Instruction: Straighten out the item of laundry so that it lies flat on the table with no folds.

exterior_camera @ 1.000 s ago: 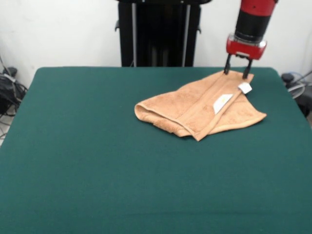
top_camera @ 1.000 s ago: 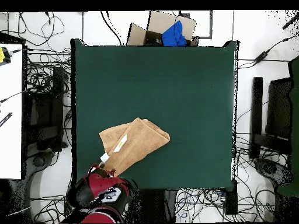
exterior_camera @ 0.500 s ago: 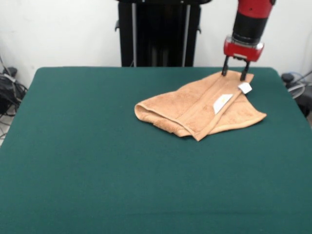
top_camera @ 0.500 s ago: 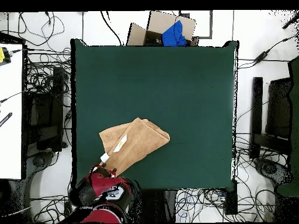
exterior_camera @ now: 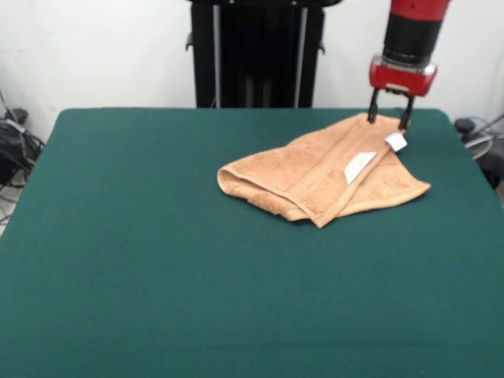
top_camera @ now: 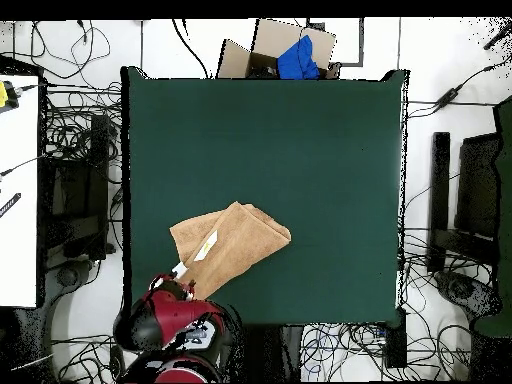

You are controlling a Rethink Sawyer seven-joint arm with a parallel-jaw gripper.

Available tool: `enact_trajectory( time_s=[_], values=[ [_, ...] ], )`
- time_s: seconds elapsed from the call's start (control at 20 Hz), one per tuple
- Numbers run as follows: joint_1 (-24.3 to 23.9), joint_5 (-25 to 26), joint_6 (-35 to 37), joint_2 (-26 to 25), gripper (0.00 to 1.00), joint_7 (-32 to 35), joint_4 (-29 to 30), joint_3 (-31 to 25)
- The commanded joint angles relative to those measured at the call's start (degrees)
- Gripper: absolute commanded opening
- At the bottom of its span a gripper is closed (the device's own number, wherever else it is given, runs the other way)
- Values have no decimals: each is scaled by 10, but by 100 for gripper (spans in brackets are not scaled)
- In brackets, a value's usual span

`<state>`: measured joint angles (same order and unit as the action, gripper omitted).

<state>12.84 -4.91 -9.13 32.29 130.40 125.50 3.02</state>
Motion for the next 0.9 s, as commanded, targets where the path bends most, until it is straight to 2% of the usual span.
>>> enact_trajectory(
  time_s=[0.05,0.4,0.9],
  values=[
    [-14,-51,8,10,100,141,3,-64],
    [-20,-57,-11,-12,100,132,-12,-67],
    [-50,-24,-78,-81,100,115,-37,-79]
  ],
)
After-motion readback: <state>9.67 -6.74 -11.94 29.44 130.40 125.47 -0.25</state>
